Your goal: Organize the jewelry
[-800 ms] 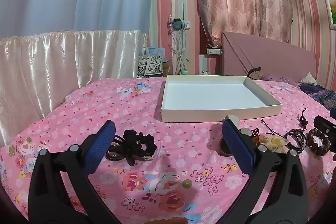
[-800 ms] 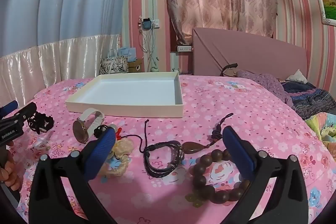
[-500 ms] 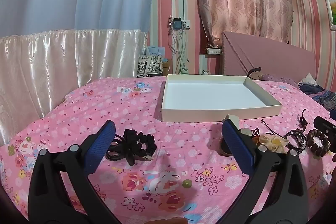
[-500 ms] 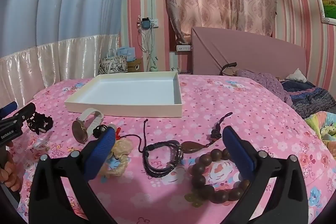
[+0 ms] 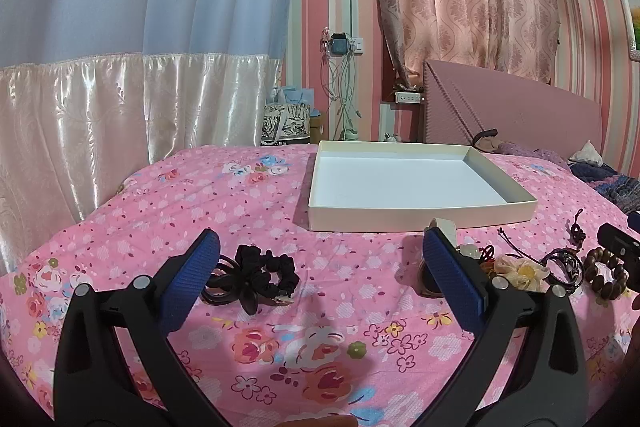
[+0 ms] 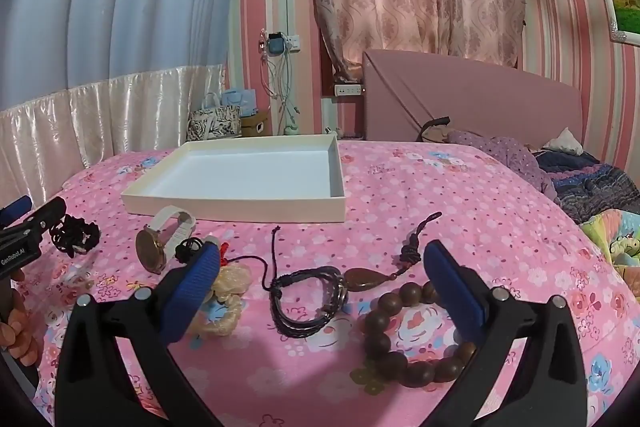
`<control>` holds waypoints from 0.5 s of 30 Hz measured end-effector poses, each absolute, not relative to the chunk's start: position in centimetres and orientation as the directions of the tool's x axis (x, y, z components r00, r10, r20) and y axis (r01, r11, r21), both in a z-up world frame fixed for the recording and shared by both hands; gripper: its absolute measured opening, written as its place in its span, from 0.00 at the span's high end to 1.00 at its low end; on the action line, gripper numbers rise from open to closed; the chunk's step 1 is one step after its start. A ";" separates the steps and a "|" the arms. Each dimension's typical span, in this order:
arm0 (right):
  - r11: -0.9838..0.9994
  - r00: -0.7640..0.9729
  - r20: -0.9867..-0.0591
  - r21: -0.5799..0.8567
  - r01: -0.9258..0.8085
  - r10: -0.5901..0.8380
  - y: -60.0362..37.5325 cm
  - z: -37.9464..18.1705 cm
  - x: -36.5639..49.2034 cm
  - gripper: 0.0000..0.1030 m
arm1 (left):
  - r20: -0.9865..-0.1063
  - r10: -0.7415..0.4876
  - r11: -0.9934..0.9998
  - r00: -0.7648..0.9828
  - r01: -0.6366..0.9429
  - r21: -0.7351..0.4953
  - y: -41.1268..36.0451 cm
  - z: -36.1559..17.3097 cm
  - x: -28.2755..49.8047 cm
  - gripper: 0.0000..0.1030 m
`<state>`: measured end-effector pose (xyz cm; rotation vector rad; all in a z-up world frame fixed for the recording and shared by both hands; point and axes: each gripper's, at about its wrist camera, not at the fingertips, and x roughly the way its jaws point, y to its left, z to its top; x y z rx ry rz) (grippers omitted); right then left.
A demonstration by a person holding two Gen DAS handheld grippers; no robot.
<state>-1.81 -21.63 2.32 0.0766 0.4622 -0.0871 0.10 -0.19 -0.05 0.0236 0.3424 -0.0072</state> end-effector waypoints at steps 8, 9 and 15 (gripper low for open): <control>0.993 0.891 -0.450 0.055 0.102 -0.066 -21.6 2.3 -1.8 0.02 | -0.339 -0.005 1.000 0.941 0.011 0.016 0.1 0.0 0.1 0.03; 0.993 0.891 -0.450 0.055 0.102 -0.066 -21.6 2.3 -1.8 0.02 | -0.339 -0.005 1.000 0.941 0.011 0.016 0.1 0.0 0.2 0.03; 0.993 0.890 -0.450 0.056 0.102 -0.066 -21.6 2.3 -1.8 0.02 | -0.340 -0.005 1.000 0.941 0.011 0.015 0.1 0.0 0.2 0.03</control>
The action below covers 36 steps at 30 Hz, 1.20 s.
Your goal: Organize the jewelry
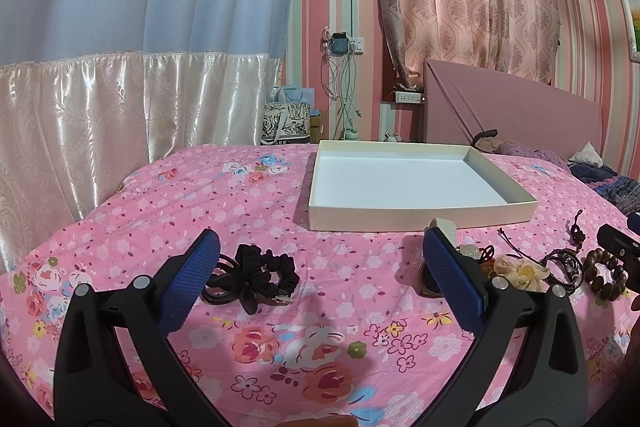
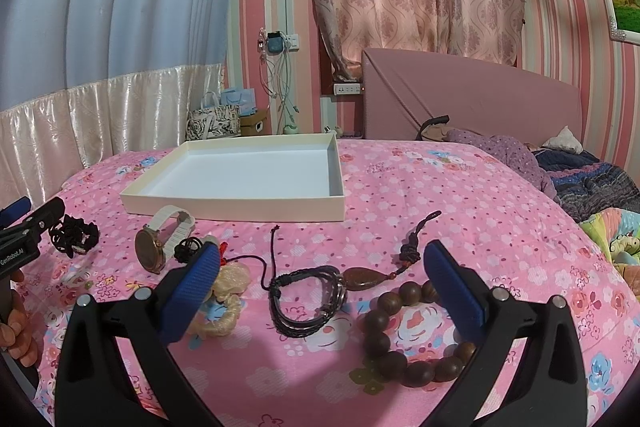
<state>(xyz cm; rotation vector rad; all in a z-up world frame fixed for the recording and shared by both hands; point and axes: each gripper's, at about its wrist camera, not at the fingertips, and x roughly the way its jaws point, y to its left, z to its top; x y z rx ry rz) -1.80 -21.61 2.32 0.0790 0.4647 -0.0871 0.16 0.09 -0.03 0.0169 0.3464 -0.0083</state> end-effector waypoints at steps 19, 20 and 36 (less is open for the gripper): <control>0.992 0.890 -0.451 0.061 0.107 -0.068 -22.1 2.2 -1.8 0.02 | -0.341 -0.006 1.000 0.940 0.011 0.012 0.1 0.0 0.2 0.03; 0.992 0.890 -0.451 0.062 0.107 -0.068 -22.1 2.2 -1.8 0.02 | -0.341 -0.006 1.000 0.940 0.011 0.011 0.1 0.0 0.2 0.03; 0.992 0.890 -0.452 0.065 0.107 -0.067 -22.2 2.3 -1.7 0.02 | -0.342 -0.007 1.000 0.940 0.011 0.009 0.2 0.0 0.2 0.03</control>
